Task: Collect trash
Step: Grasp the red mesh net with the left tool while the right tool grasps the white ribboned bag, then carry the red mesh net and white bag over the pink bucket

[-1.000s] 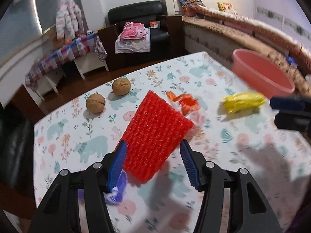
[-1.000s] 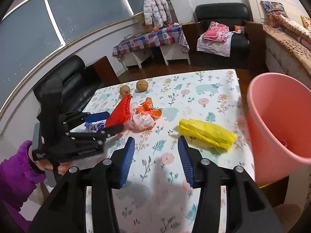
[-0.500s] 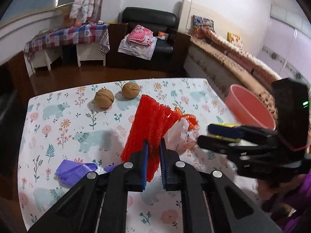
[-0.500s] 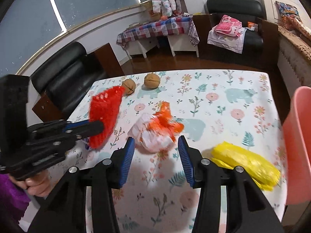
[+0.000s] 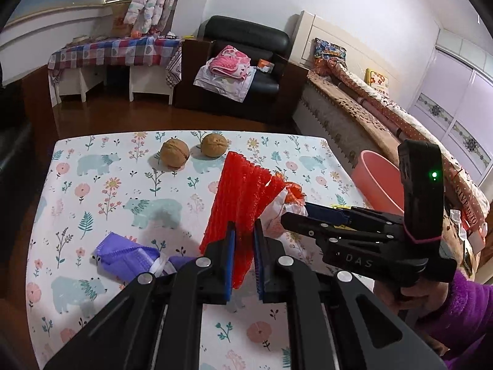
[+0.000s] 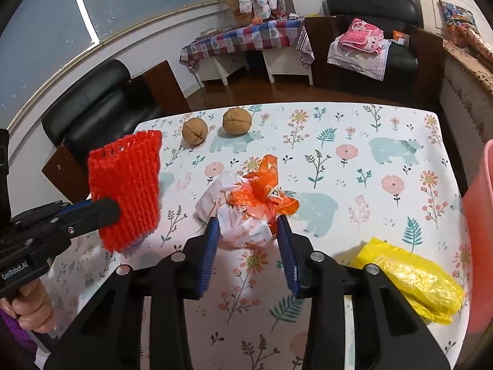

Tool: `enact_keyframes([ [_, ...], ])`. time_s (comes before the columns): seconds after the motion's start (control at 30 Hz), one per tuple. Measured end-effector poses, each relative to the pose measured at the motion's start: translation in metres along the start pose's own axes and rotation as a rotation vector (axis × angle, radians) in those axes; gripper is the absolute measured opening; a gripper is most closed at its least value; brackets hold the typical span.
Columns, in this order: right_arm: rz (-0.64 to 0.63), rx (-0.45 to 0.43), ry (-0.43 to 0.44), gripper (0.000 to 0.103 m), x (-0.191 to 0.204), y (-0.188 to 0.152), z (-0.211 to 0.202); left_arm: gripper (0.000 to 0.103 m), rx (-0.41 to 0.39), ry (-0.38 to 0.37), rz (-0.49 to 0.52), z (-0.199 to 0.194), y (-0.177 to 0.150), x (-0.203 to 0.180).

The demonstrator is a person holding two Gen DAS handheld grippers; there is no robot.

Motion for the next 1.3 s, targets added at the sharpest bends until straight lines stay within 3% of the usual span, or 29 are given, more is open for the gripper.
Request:
enact_keyframes([
  [0.4, -0.039, -0.1, -0.017, 0.036, 0.023, -0.011, -0.068, 0.01, -0.015, 0.059, 0.0, -0.024, -0.002, -0.034],
  [1.0, 0.024, -0.206, -0.067, 0.036, -0.006, -0.034, -0.143, 0.01, 0.012, 0.165, 0.015, -0.026, 0.0, -0.099],
  [1.3, 0.039, -0.249, -0.091, 0.036, -0.019, -0.04, -0.165, 0.01, 0.0, 0.174, 0.047, -0.024, 0.005, -0.123],
])
Point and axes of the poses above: each gripper's, at about its wrist camera, not at the fingertips, and z roughly the way its jaws point, x to its left, y to its top, the point moved 10 cm from there along z, roughly the way its jaws point, and after that the axes turned 15 degrees about y, right-handed, at the moved point
